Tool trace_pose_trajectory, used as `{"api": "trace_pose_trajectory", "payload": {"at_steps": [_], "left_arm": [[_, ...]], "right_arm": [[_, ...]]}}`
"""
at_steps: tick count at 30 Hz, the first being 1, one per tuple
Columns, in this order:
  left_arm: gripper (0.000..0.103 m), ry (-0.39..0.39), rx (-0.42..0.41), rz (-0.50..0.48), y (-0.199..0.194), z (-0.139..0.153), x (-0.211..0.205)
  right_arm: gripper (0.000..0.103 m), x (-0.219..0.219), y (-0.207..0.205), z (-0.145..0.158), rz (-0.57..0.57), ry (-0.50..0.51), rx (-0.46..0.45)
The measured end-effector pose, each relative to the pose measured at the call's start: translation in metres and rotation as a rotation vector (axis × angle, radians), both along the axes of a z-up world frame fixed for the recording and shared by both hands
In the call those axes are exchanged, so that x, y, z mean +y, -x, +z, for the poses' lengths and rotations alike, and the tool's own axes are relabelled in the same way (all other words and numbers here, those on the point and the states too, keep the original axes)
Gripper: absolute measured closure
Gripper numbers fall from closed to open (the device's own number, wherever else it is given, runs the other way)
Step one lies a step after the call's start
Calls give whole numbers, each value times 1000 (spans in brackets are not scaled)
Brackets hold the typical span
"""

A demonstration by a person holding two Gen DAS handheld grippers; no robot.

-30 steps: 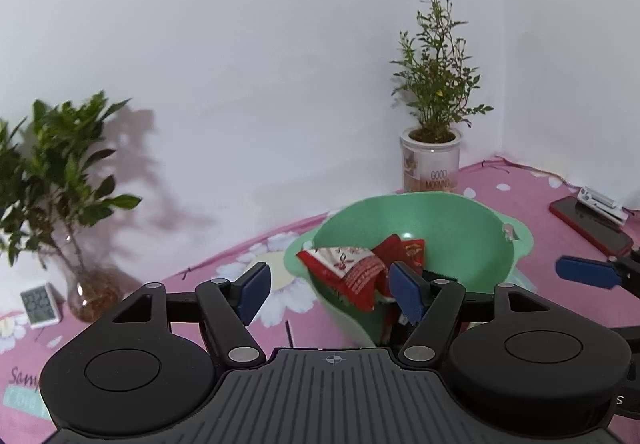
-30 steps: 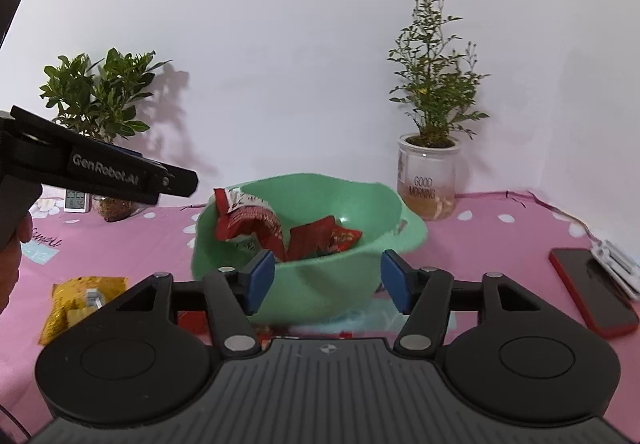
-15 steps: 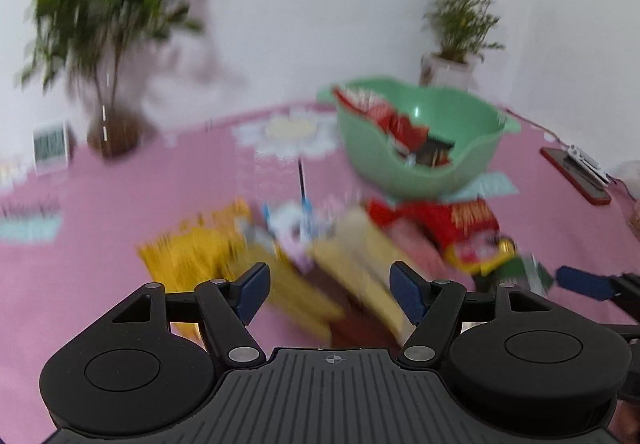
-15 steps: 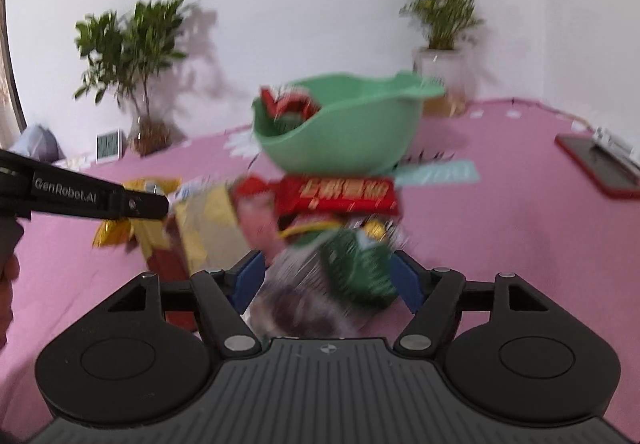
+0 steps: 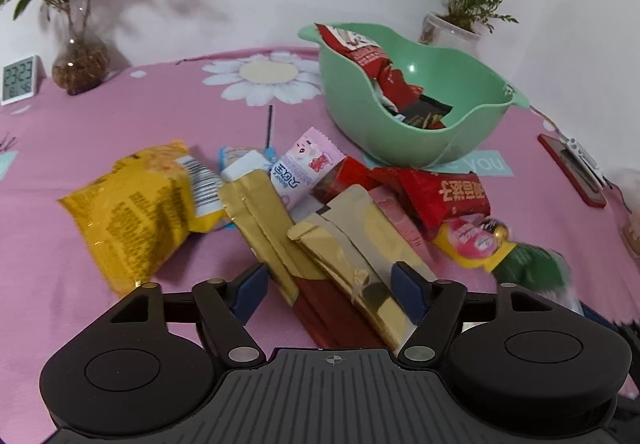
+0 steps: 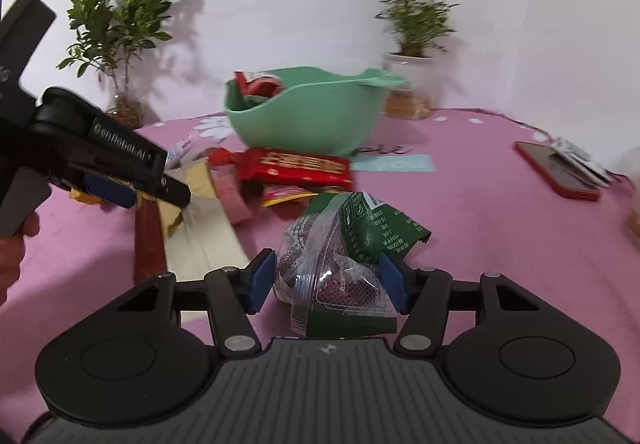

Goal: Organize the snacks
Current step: 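Grasp the green clear bag with the right tool while the left tool reaches toward the cream packets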

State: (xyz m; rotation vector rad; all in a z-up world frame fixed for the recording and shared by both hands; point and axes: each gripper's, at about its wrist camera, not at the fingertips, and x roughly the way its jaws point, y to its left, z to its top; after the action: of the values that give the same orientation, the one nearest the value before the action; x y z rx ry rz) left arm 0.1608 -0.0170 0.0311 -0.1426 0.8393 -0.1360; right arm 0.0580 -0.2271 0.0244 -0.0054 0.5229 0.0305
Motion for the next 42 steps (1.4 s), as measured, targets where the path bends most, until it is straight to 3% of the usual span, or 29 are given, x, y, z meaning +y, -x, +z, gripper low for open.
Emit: {"api": "trace_pose_trajectory", "payload": {"at_steps": [4,8,13,17,21,25,34,38,42], "left_arm": [[0,-18,4,-1,-8,-5,-14],[0,-98,-48,-42,-2,-9,-30],[0,-200,-141,-254,30,-9,-36],[0,-123,-126,-360,52,-12,-15],[0,-55,-79,-404,72,-17,9],[0,-100,-78,-319,84,-10,24],[0,82,128,16,35,18,24],[0,-86,96,33,15,21,-13],[0,-352,78,-81,22,2,-55]], "right_arm": [[40,-13,15,-1,-34,-10,1],[39,-13,28,-3,-23,-18,-5],[39,-6,37,-4,5,7,-19],[39,-2,41,-7,15,15,-25],[39,-1,46,-7,18,12,-26],[37,2,46,-9,23,28,-25],[35,2,45,-10,21,20,-24],[35,-1,46,-10,21,0,-27],[35,-4,47,-10,21,-23,-31]]}}
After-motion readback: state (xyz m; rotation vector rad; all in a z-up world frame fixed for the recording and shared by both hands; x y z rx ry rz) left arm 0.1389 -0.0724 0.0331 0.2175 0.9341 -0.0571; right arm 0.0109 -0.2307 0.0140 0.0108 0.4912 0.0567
